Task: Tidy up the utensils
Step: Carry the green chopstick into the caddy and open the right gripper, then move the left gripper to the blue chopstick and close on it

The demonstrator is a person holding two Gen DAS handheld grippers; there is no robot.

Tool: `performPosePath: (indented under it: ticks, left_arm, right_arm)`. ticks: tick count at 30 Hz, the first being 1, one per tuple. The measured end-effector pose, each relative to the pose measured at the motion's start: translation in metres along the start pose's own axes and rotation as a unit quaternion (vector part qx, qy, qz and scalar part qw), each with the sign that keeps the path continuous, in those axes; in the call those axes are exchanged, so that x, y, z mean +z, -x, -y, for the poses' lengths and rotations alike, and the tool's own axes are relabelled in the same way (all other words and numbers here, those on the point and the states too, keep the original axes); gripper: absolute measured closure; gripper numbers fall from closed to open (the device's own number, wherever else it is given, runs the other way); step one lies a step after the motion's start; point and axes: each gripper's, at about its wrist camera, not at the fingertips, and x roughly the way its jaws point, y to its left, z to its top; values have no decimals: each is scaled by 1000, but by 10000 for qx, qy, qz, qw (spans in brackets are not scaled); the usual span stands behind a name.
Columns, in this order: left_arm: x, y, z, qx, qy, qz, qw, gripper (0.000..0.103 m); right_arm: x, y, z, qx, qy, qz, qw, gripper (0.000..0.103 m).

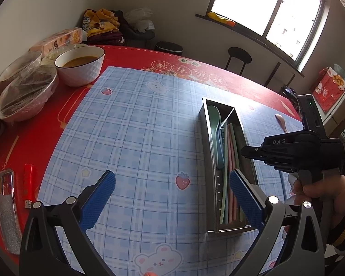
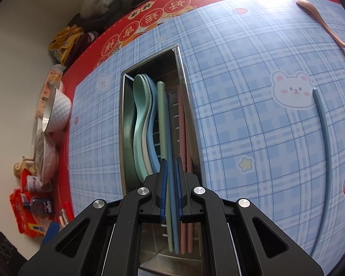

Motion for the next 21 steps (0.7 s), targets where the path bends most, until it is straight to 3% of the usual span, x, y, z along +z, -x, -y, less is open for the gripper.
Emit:
performPosePath:
  ticks: [9, 18, 19, 21]
  left_arm:
    - [4, -3, 29, -55, -226, -49, 9997, 6]
    - [7, -6, 72, -37, -451, -49, 9990, 6]
    - [7, -7, 78, -50, -487, -68, 9988, 6]
    - [7, -9, 91, -135, -560, -104, 9983, 6]
  right_arm:
    - [-8, 53, 11, -174, 848, 816, 9929, 95]
    - [-22, 102, 78, -317, 946, 1207, 9877, 94]
    - [-25, 106, 87, -344, 908, 1239, 9875, 93]
    - [-29, 116, 104, -434, 840, 1354, 9863, 69]
